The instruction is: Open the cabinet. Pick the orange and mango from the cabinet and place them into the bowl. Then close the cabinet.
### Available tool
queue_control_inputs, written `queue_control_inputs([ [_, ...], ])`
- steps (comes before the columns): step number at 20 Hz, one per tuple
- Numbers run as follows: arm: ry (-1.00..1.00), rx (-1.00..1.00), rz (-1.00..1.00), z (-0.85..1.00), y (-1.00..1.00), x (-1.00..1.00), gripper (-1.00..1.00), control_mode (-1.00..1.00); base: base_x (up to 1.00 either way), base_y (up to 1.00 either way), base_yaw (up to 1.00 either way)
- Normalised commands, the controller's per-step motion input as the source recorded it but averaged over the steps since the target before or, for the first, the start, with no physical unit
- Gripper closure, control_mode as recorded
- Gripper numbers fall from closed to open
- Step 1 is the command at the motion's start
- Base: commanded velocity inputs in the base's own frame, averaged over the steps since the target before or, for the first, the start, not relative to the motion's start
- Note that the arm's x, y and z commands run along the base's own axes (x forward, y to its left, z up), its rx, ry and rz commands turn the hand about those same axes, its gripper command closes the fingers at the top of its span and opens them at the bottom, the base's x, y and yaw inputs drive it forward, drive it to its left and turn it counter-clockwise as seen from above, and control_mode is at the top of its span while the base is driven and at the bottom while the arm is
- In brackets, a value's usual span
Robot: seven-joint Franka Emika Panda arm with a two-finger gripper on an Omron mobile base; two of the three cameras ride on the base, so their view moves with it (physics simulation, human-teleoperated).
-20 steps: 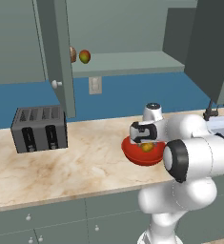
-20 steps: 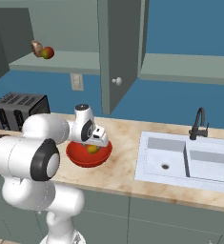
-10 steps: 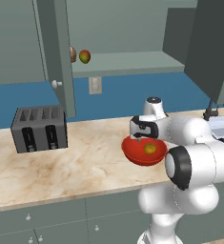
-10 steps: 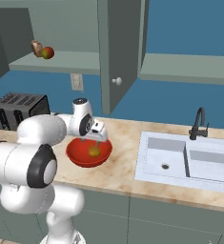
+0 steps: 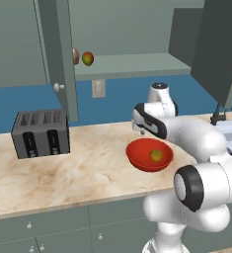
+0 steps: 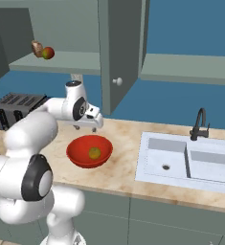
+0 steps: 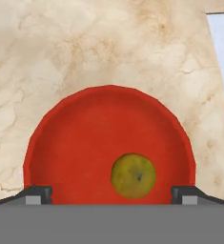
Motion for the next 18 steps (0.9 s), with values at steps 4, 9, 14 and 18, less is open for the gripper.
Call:
queue_control_inputs([
  [4, -0.03, -0.02, 0.01, 0.66, 0.33, -0.49, -1.0, -1.0, 0.0, 0.0, 0.0],
  [9, -0.03, -0.06, 0.04, 0.51, 0.48, -0.37, -1.0, -1.0, 0.0, 0.0, 0.0],
  [14, -0.03, 0.0, 0.03, 0.62, 0.31, -0.2, -1.0, -1.0, 0.0, 0.0, 0.0],
  [18, -0.01, 0.0, 0.02, 0.76, 0.23, -0.02, -1.0, -1.0, 0.0, 0.0, 0.0],
])
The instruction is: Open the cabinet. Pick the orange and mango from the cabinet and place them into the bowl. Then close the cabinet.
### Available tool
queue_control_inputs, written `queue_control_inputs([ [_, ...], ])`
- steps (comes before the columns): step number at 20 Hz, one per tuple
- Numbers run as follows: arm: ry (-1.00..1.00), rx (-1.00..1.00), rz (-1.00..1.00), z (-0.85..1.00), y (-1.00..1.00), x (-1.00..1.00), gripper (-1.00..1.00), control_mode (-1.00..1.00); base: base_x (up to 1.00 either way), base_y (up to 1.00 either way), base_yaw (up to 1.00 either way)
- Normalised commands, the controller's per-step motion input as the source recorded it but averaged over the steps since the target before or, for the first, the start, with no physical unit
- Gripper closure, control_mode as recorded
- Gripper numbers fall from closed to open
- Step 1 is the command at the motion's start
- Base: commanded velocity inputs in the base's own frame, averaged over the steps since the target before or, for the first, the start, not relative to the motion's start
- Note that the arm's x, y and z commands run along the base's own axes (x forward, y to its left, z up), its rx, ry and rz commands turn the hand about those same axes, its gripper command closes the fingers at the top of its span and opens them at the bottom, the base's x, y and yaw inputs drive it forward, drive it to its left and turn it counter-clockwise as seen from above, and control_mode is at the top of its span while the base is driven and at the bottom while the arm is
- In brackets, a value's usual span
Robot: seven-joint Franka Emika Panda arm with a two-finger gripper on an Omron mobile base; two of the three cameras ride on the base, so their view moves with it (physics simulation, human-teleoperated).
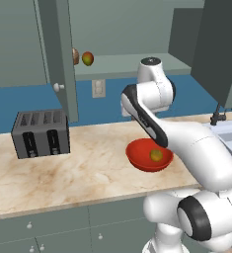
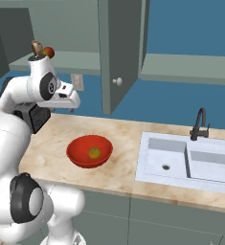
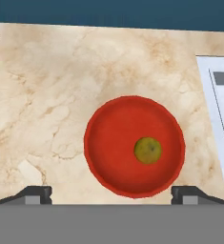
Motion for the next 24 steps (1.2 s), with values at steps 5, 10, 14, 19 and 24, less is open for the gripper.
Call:
queue_control_inputs([
  [5, -0.03, 0.0, 0.03, 0.66, 0.15, 0.0, -1.0, -1.0, 0.0, 0.0, 0.0],
  [10, -0.12, 0.0, 0.03, 0.53, 0.18, 0.0, -1.0, -1.0, 0.0, 0.0, 0.0],
  [14, -0.21, 0.0, 0.04, 0.57, 0.21, -0.04, -1.0, -1.0, 0.0, 0.0, 0.0],
  [19, -0.29, 0.0, 0.09, 0.4, 0.14, -0.12, -1.0, -1.0, 0.0, 0.0, 0.0],
  [24, -0.16, 0.05, 0.12, 0.47, 0.17, 0.0, -1.0, -1.0, 0.0, 0.0, 0.0],
])
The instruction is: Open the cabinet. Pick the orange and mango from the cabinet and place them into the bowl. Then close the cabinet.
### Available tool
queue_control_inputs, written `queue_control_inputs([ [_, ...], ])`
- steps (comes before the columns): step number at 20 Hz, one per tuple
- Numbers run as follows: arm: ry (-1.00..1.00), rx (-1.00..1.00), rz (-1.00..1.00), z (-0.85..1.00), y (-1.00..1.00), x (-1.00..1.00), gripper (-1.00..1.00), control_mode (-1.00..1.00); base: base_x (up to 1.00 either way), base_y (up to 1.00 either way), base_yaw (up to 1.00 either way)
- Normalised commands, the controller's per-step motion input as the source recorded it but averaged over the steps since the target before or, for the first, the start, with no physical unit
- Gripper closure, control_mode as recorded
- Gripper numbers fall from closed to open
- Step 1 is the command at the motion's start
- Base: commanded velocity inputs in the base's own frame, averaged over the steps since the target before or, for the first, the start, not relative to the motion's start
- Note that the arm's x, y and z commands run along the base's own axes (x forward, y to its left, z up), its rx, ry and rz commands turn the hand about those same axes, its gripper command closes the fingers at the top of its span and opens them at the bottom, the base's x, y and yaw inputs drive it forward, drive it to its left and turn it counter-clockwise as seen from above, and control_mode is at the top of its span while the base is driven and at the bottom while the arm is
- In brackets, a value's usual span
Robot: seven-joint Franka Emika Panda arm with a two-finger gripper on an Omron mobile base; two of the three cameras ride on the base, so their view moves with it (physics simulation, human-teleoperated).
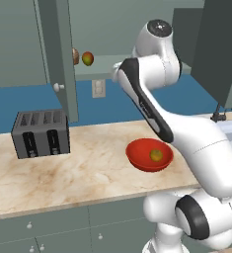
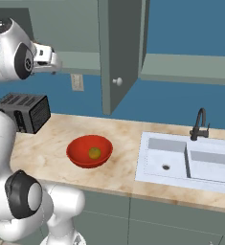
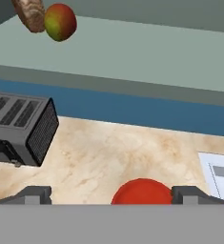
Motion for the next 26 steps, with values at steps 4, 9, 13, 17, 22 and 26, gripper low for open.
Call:
queue_control_inputs([
  [4, -0.01, 0.09, 0.07, 0.5, 0.33, 0.13, -1.0, -1.0, 0.0, 0.0, 0.0],
  [9, 0.0, 0.04, 0.05, 0.24, 0.38, 0.36, -1.0, -1.0, 0.0, 0.0, 0.0],
  [13, 0.0, 0.01, 0.01, 0.06, 0.36, 0.56, -1.0, -1.0, 0.0, 0.0, 0.0],
  [17, 0.0, 0.0, 0.0, 0.0, 0.28, 0.54, -1.0, -1.0, 0.0, 0.0, 0.0],
  [22, 0.0, 0.0, 0.0, 0.0, 0.27, 0.63, -1.0, -1.0, 0.0, 0.0, 0.0],
  [26, 0.0, 0.01, 0.0, 0.0, 0.24, 0.7, -1.0, -1.0, 0.0, 0.0, 0.0],
])
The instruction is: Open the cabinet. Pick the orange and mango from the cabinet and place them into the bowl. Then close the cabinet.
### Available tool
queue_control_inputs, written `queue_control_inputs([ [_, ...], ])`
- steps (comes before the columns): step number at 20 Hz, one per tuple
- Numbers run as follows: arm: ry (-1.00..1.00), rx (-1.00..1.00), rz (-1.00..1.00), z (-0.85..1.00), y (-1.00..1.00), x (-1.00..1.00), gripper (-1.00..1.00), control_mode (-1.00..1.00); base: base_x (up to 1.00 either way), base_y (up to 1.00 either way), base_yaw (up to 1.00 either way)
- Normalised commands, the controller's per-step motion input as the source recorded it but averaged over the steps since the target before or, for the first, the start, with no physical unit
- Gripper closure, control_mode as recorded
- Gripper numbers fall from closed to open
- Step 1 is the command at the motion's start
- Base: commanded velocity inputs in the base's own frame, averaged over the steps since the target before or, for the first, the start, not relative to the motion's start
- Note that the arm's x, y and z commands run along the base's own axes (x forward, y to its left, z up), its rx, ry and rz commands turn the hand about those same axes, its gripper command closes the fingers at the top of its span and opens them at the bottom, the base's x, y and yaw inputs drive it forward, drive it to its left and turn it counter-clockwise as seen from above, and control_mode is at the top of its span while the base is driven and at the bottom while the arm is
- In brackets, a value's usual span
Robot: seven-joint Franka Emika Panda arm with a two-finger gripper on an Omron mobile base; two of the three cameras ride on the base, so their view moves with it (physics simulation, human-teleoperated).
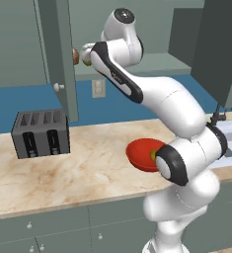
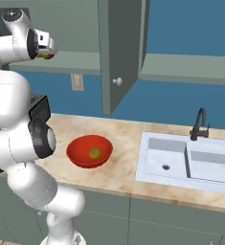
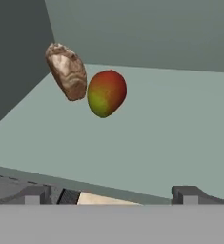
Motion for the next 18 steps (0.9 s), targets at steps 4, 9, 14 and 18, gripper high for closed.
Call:
queue_control_inputs([
  [4, 0.0, 0.0, 0.0, 0.0, 0.07, 0.58, -1.0, -1.0, 0.0, 0.0, 0.0],
  [9, 0.0, 0.0, 0.0, -0.02, 0.02, 0.56, -1.0, -1.0, 0.0, 0.0, 0.0],
  [14, 0.01, 0.03, 0.0, -0.19, 0.17, 0.46, -1.0, -1.0, 0.0, 0.0, 0.0],
  [18, 0.0, 0.07, 0.0, -0.18, 0.16, 0.44, -1.0, -1.0, 0.0, 0.0, 0.0],
])
